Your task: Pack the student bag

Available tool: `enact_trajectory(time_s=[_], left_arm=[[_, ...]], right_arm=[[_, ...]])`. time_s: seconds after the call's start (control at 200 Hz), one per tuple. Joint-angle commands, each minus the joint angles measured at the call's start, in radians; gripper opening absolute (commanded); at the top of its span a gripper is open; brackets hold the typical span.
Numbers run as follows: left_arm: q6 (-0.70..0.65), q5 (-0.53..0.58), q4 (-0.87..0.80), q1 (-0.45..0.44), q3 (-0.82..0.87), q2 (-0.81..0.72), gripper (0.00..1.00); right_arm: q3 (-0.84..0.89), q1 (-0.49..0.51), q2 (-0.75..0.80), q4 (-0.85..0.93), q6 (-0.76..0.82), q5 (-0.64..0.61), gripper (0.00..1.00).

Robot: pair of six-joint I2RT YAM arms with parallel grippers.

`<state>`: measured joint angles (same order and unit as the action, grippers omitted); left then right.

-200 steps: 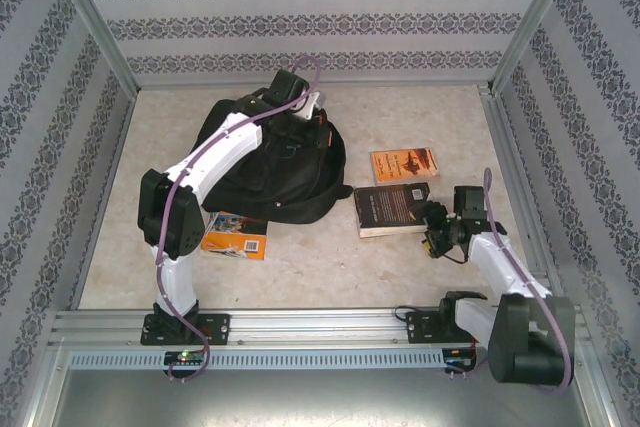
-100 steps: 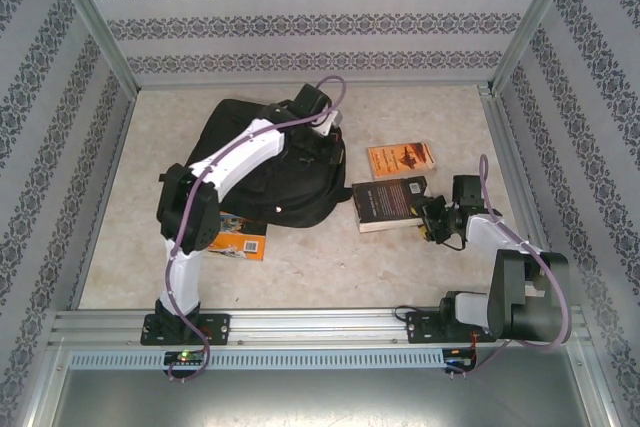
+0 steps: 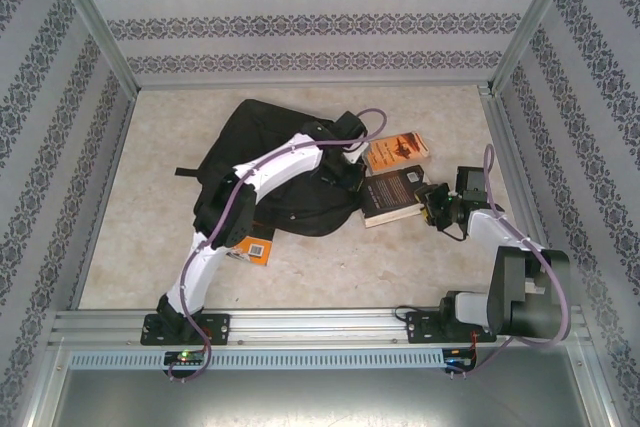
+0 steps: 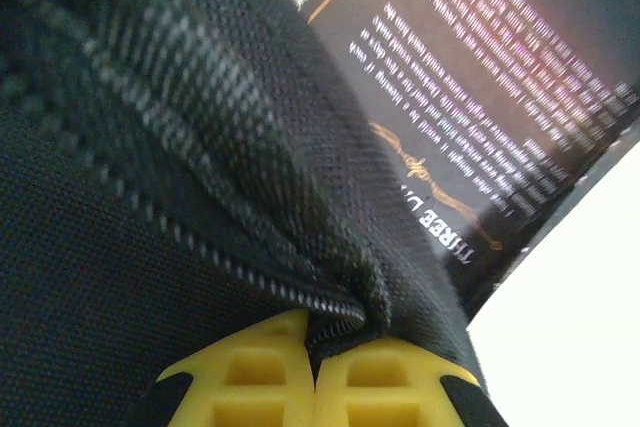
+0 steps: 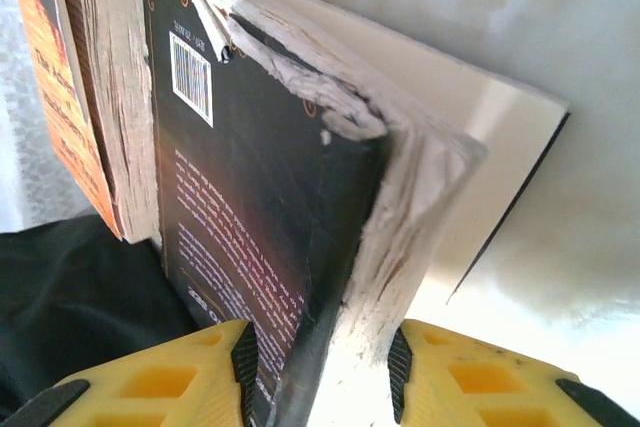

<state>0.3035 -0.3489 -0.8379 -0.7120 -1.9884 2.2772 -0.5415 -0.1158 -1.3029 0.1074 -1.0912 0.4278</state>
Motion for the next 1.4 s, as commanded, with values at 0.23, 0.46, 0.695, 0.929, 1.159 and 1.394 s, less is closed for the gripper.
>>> enact_trajectory(time_s=[0.23,0.46,0.695,0.929,1.159,1.394], left_arm=[[-0.067,-0.051,-0.036,-0.076,-0.009,0.074,0.0],[-0.075,-0.036,-0.039,-0.076,-0.004,0.06,0.0],[-0.066,0.017,-0.083,-0.035,-0.012,-0.036,0.0],[-0.065,0.045,-0.13,0.009,-0.002,-0.104,0.22],[0.014,0.016,-0.086,0.052,0.039,-0.24,0.64],[0.088,-0.087,-0.031,0.135,0.024,-0.346,0.76]], right_arm=[[-0.007,0.059,-0.078,-0.297,-0.087,0.007,0.36],[-0.04,0.085,-0.231,-0.348,-0.086,0.012,0.36],[-0.018,0.087,-0.125,-0.253,-0.02,-0.051,0.14],[-0.078,0.087,0.077,-0.004,0.072,-0.122,0.13],[-0.194,0.131,0.292,0.185,0.158,-0.193,0.11],[-0.351,0.181,0.356,0.221,0.239,-0.018,0.14]])
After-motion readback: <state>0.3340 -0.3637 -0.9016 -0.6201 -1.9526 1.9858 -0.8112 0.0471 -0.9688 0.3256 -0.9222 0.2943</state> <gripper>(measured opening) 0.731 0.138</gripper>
